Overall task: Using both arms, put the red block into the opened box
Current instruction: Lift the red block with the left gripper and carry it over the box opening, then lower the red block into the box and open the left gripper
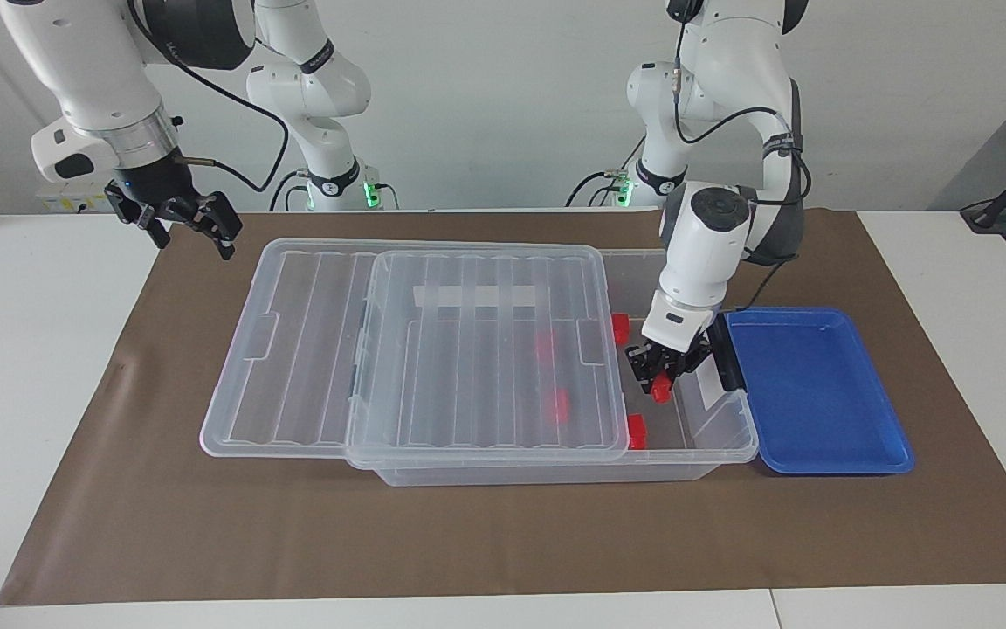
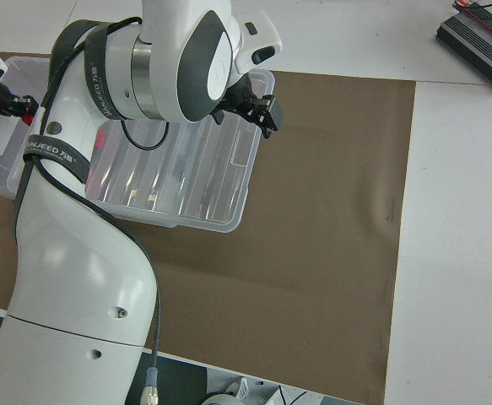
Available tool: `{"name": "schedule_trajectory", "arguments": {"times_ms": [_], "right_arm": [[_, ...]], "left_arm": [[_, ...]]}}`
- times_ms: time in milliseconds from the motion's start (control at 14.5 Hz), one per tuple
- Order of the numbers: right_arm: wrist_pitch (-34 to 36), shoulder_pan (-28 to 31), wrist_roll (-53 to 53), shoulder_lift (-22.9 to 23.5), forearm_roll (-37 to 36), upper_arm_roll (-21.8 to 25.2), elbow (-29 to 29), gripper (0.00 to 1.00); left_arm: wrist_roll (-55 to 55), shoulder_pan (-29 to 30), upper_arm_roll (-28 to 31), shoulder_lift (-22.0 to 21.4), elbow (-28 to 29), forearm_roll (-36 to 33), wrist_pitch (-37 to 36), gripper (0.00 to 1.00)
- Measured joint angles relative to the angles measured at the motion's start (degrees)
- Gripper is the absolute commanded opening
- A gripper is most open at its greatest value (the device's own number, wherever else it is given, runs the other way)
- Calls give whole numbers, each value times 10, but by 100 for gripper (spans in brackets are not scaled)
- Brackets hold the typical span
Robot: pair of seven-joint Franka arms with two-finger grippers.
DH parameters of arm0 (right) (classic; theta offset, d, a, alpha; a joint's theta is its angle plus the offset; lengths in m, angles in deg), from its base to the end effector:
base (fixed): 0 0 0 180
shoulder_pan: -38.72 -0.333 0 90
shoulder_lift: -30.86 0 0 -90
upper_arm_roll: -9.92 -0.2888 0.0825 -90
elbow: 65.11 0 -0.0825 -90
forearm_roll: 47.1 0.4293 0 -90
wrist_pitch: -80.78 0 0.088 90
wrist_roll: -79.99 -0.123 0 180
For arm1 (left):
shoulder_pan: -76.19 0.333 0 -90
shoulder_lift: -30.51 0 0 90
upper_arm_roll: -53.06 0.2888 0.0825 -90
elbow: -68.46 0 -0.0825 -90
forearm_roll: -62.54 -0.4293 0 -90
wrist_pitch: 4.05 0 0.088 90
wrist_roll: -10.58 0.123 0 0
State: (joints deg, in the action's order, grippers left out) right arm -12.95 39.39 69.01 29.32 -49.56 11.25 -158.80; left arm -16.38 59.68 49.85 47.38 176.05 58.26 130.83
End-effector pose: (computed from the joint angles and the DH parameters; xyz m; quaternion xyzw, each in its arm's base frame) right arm 0.5976 -0.0260 0.5698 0.9934 -0.1119 0.0154 0.0200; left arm 0.6339 -0.2240 0.3058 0.9948 0.0410 0.0919 0.0170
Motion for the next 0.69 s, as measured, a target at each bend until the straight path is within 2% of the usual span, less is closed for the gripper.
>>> {"name": "schedule_trajectory", "arguments": {"times_ms": [345,690], "right_arm": [[0,2,0,0,0,0,0,100],[0,2,0,0,0,0,0,100]], "left_arm": [[0,0,-2,21,10,-19,27,0],[0,0,-1,21,61,-20,89,0]]}}
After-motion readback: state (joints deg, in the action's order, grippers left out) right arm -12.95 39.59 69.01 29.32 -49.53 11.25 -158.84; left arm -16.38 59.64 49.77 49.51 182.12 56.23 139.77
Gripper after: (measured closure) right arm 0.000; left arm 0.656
